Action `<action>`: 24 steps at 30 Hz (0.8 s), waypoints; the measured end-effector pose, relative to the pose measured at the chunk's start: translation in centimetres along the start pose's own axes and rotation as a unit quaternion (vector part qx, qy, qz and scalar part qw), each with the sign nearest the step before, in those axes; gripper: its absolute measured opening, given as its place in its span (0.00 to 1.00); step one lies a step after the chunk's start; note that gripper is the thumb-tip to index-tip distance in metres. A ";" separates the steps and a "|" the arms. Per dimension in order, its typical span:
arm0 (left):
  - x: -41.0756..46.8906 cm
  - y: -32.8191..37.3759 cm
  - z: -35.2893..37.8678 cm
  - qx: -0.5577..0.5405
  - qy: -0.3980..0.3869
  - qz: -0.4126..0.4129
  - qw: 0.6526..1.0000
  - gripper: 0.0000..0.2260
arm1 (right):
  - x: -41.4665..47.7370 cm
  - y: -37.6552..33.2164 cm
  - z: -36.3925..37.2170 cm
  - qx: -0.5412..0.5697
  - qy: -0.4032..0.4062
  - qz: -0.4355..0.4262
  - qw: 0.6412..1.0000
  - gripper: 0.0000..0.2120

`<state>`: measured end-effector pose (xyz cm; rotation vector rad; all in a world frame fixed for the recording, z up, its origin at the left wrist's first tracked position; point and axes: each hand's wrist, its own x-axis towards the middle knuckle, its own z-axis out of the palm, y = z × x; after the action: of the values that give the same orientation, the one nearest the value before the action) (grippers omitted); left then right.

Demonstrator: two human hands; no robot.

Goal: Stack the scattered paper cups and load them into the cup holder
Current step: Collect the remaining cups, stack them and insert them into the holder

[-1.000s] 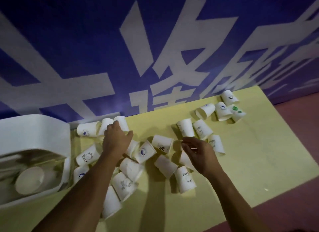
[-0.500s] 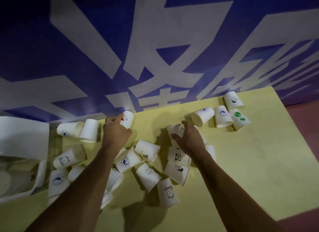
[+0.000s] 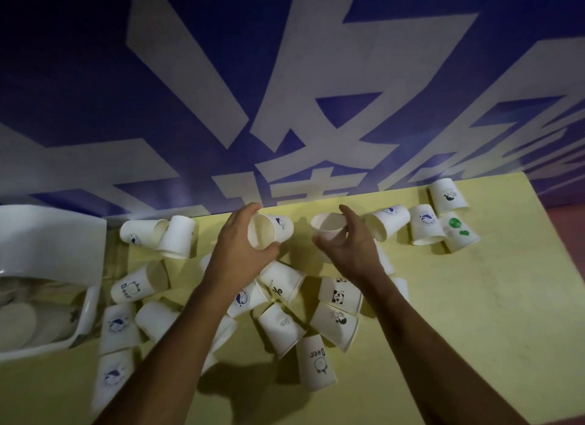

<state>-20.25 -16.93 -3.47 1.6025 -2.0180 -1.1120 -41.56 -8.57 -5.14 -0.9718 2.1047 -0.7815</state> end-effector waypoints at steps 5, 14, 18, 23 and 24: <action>-3.1 -1.2 -3.8 -0.002 0.035 0.019 0.999 0.32 | -3.4 -2.1 -1.3 0.037 0.023 -0.066 0.997 0.41; -10.3 -6.4 -13.5 -0.026 0.087 0.023 0.996 0.33 | -10.9 -9.3 5.0 0.059 0.013 -0.134 0.989 0.32; -14.0 -10.3 -18.6 -0.041 0.084 0.018 0.995 0.31 | -14.7 -12.8 10.6 0.065 -0.013 -0.156 0.986 0.32; -18.3 -16.7 -24.2 -0.058 0.073 0.035 0.995 0.31 | -19.7 -17.3 18.5 0.068 -0.045 -0.170 0.982 0.31; -19.0 -17.9 -25.4 -0.058 0.071 0.035 0.995 0.31 | -20.6 -18.1 20.0 0.067 -0.049 -0.171 0.982 0.30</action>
<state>14.78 -9.69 3.36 1.4985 -1.8681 -1.0385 -8.74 -6.31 3.21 -1.2883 1.7992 -1.0082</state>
